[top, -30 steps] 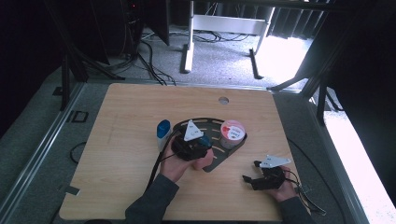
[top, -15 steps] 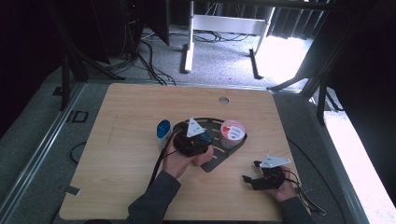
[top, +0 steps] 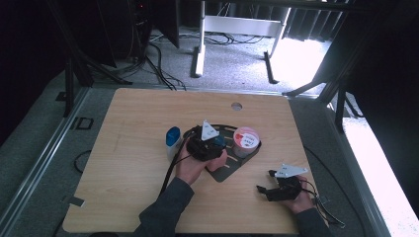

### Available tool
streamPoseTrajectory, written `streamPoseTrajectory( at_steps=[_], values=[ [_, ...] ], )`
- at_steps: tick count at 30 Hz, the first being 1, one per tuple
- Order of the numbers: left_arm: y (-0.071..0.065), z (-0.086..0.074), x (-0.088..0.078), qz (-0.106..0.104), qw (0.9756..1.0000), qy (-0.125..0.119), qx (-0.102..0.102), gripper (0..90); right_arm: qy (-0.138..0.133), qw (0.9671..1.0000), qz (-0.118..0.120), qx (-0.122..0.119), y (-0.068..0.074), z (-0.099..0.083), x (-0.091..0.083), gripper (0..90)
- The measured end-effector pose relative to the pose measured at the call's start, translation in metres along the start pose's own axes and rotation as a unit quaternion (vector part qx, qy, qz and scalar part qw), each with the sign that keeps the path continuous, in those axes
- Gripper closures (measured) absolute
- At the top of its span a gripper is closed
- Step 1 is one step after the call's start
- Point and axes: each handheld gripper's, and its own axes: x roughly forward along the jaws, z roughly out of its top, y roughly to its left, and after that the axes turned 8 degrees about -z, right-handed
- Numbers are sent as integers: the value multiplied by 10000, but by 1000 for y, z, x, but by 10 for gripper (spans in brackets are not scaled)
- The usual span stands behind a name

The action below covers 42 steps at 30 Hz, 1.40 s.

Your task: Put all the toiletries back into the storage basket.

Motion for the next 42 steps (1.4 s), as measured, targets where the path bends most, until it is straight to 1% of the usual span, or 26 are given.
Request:
streamPoseTrajectory(
  at_steps=[6, 11, 21, 30, 34, 40, 42],
  values=[
    [5, -1, 7, 33, 10000, 39, -11, 530, 1, 10000, -4, 1, 0, 0, 0, 183],
    [8, -1, 12, 71, 10000, 7, 5, 530, 1, 10000, 2, -1, 0, 0, 0, 182],
    [15, 3, 21, 163, 9999, 43, -30, 530, 2, 10000, 4, -4, 0, 0, 0, 183],
    [21, 6, 29, 241, 9996, 71, -152, 530, 10, 10000, 6, -3, 0, 0, -1, 182],
    [23, 8, 33, 262, 9995, 107, -125, 530, 10, 10000, 4, -5, 0, -1, -1, 183],
    [27, 11, 39, 342, 9991, 145, -184, 530, 9, 10000, 4, 1, 0, -1, -1, 183],
    [29, 11, 41, 359, 9991, 124, -204, 530, 9, 10000, 5, 2, 0, -1, -1, 182]
  ],
)
